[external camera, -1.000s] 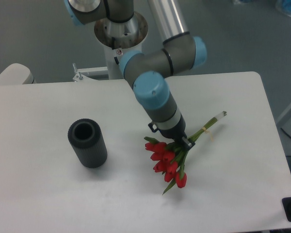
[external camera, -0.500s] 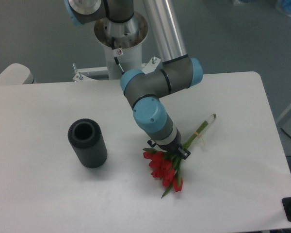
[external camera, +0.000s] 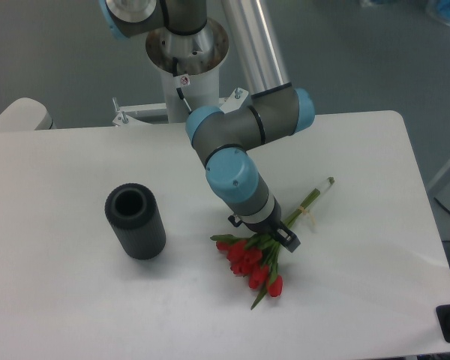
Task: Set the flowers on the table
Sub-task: 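Open the gripper, release the tulips, and lift the gripper away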
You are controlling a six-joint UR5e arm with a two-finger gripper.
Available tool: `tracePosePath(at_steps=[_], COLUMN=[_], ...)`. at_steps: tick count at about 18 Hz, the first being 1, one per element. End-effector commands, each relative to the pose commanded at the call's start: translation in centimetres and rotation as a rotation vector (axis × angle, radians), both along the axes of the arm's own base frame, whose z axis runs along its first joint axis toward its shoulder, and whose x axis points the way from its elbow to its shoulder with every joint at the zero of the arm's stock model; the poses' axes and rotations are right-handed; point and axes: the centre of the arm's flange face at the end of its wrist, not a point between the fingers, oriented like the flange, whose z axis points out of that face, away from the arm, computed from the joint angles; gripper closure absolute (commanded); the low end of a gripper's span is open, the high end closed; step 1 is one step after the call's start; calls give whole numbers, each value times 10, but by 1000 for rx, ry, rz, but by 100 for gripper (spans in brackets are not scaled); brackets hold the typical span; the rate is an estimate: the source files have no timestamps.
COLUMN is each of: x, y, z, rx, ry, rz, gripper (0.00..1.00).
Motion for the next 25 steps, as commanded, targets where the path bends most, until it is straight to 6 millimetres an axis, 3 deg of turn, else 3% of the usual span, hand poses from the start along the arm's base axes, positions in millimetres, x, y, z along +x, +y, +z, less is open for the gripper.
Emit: tracePosePath(at_steps=[3, 5, 11, 15, 19, 25], x=[-13, -28, -68, -95, -124, -138], y=[2, 7, -26, -66, -106, -127], z=[33, 66, 121, 138, 140, 140], rx=[-18, -14, 108, 213, 200, 187], ry=[-31, -91, -209, -268, -278, -272], rz=[8, 15, -52, -97, -192, -228], gripper=[9, 9, 9, 9, 8, 7])
